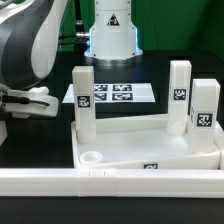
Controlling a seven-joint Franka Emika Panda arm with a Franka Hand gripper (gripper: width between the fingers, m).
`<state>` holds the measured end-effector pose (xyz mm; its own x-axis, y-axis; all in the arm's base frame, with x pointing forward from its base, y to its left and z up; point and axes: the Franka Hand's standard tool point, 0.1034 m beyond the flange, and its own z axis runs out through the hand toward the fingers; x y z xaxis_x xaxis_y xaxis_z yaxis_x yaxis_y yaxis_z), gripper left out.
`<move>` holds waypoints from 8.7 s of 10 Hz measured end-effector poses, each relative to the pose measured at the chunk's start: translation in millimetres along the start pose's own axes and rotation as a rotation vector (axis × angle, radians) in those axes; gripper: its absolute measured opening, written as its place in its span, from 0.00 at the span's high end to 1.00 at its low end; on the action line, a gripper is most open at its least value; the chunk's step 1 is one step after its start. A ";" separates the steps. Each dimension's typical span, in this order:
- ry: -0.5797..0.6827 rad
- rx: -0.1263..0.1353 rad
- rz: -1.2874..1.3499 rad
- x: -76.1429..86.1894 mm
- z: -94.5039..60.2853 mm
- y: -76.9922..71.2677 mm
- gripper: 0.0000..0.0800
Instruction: Assemble desk
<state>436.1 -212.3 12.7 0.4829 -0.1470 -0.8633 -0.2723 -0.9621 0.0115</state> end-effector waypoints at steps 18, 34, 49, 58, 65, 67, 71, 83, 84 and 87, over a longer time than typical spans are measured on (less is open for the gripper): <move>0.079 0.004 -0.078 -29.6 -30.4 -21.0 0.64; 0.950 -0.068 -0.117 -39.9 -124.5 -40.5 0.64; 1.424 -0.078 -0.070 -64.8 -179.2 -90.6 0.64; 1.456 -0.075 -0.136 -57.3 -205.7 -147.8 0.64; 1.484 -0.091 -0.180 -43.1 -211.1 -190.8 0.64; 1.487 -0.097 -0.190 -41.2 -209.7 -197.6 0.64; 1.480 -0.098 -0.199 -35.2 -206.5 -207.5 0.64; 1.521 -0.132 -0.178 -23.4 -191.6 -196.4 0.64; 1.524 -0.133 -0.176 -23.4 -191.6 -195.9 0.64; 1.523 -0.133 -0.176 -23.4 -191.4 -195.9 0.42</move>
Offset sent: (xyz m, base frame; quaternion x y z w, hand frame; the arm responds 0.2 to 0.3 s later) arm 0.0011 0.0019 0.0001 0.0029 0.0051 0.0032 1.0000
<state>637.5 -64.3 127.3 0.8880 -0.0410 0.4580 -0.0885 -0.9926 0.0828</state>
